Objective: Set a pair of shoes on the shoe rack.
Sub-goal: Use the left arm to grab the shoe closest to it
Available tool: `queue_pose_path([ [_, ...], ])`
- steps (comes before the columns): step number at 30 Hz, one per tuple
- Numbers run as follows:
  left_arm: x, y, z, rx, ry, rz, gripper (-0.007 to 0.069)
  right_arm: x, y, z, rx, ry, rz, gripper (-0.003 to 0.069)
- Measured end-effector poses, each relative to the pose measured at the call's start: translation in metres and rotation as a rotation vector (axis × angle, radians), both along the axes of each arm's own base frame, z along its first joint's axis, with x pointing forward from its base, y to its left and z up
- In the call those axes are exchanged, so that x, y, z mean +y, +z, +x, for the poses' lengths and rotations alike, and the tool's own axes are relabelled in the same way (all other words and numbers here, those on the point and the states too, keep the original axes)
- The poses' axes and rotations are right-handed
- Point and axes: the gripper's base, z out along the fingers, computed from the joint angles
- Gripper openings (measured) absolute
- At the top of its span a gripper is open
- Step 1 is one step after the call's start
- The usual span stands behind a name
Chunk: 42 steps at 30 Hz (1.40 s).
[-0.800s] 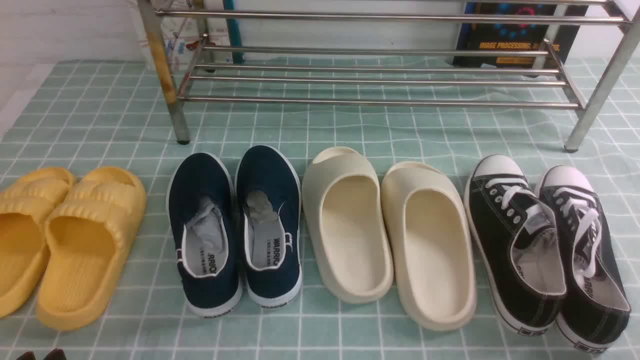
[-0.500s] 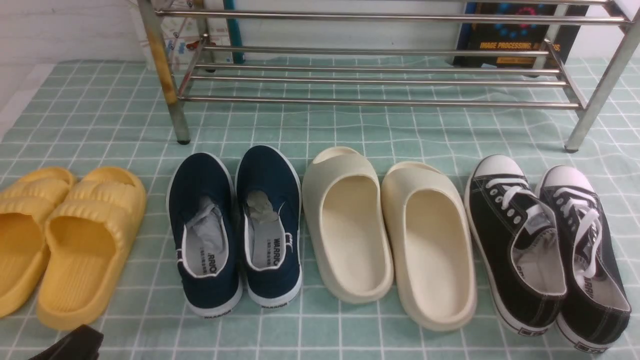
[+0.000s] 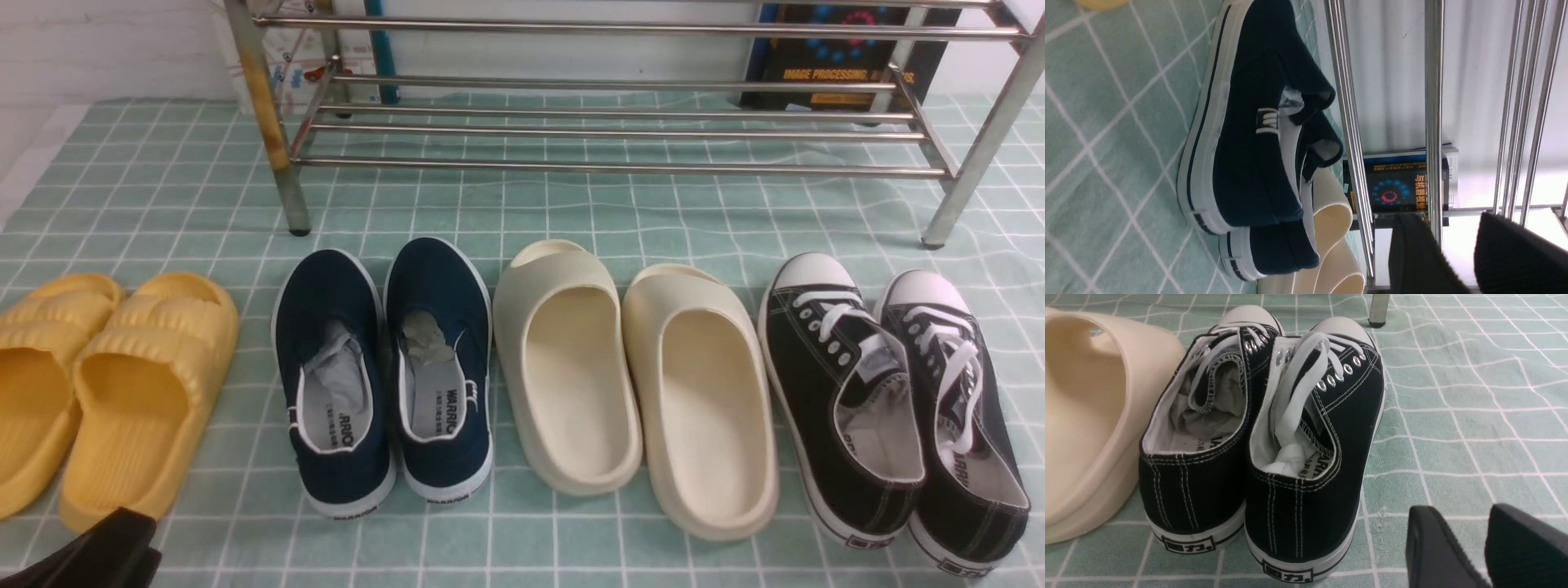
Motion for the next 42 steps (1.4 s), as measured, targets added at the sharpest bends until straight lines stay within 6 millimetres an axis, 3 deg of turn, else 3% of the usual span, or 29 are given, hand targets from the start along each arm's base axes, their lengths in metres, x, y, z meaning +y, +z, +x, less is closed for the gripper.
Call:
queue_pose_path([
  [3,0.001,0.008,0.000,-0.048,0.003,0.089,0.0237,0.000,0.000,0.000,0.000,0.000,0.000,0.0239],
  [7,0.001,0.035,-0.005,-0.156,-0.002,0.245,0.0219,0.000,0.000,0.000,0.000,0.000,0.000,0.0239],
  [9,-0.001,0.062,-0.012,-0.253,-0.017,0.414,0.0173,0.000,0.000,0.000,0.000,0.000,0.000,0.0239],
  [12,-0.003,0.078,-0.016,-0.279,-0.047,0.524,0.0119,0.000,0.000,0.000,0.000,0.000,0.000,0.0239],
  [15,-0.008,0.099,-0.008,-0.187,-0.145,0.667,-0.0008,0.000,0.000,0.000,0.000,0.000,0.000,0.0239],
  [17,-0.009,0.107,-0.005,-0.154,-0.172,0.717,-0.0013,0.000,0.000,0.000,0.000,0.000,0.000,0.0239],
  [20,-0.008,0.124,0.012,0.037,-0.293,0.908,-0.0013,0.000,0.000,0.000,0.000,0.000,0.000,0.0239],
  [26,0.004,0.132,0.044,0.384,-0.436,1.144,-0.0013,0.000,0.000,0.000,0.000,0.000,0.000,0.0239],
  [34,0.010,0.143,0.085,0.579,-0.510,1.201,-0.0013,0.000,0.000,0.000,0.000,0.000,0.000,0.0239],
  [40,-0.003,0.141,0.120,0.653,-0.630,1.188,0.0006,0.000,0.000,0.000,0.000,0.000,0.000,0.0239],
  [42,-0.019,0.128,0.137,0.702,-0.749,1.209,0.0076,0.000,0.000,0.000,0.000,0.000,0.000,0.0239],
])
